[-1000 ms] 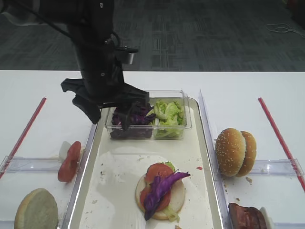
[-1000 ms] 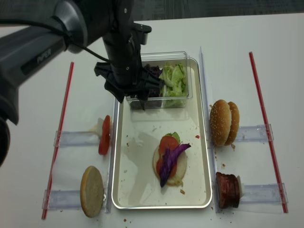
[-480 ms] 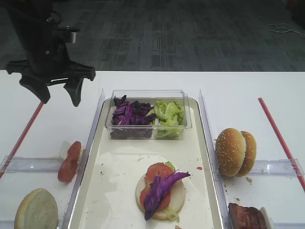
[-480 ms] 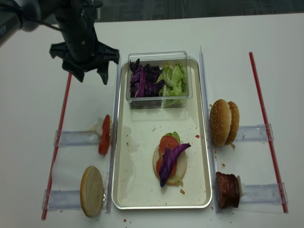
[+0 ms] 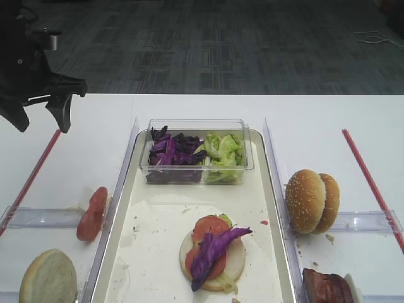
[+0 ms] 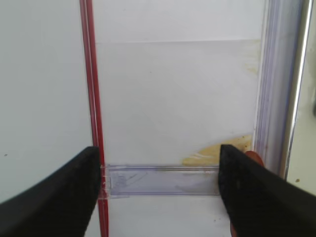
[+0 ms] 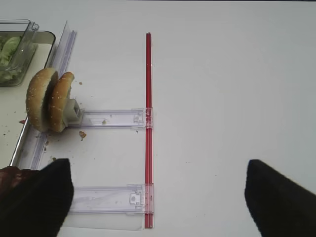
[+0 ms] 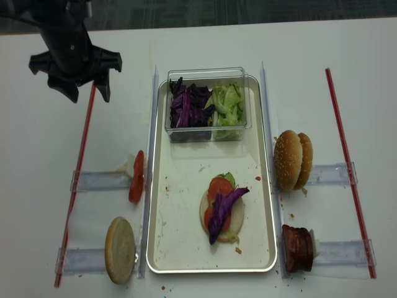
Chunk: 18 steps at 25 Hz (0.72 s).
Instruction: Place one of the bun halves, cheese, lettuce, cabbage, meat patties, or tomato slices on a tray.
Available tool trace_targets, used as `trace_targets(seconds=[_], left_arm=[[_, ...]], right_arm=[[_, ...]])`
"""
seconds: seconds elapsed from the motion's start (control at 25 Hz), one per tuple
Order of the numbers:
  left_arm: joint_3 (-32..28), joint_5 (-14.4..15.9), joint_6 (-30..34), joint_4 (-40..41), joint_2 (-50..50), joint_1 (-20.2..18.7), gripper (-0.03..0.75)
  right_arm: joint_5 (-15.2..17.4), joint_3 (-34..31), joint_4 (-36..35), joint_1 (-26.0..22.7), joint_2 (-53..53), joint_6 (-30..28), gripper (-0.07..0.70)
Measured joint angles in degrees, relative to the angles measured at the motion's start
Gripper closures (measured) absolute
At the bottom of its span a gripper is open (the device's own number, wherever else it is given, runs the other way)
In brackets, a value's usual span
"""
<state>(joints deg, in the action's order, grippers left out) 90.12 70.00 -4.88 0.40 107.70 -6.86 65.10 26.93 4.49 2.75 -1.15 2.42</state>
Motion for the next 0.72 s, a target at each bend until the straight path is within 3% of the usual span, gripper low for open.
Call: trace_targets(seconds=[0.72], left_arm=[[-0.1,0.0,0.7,-0.1,-3.3,0.0,0.241]], right_arm=[[0.0,0.0,0.0,0.0,0.0,0.1,-0.061]])
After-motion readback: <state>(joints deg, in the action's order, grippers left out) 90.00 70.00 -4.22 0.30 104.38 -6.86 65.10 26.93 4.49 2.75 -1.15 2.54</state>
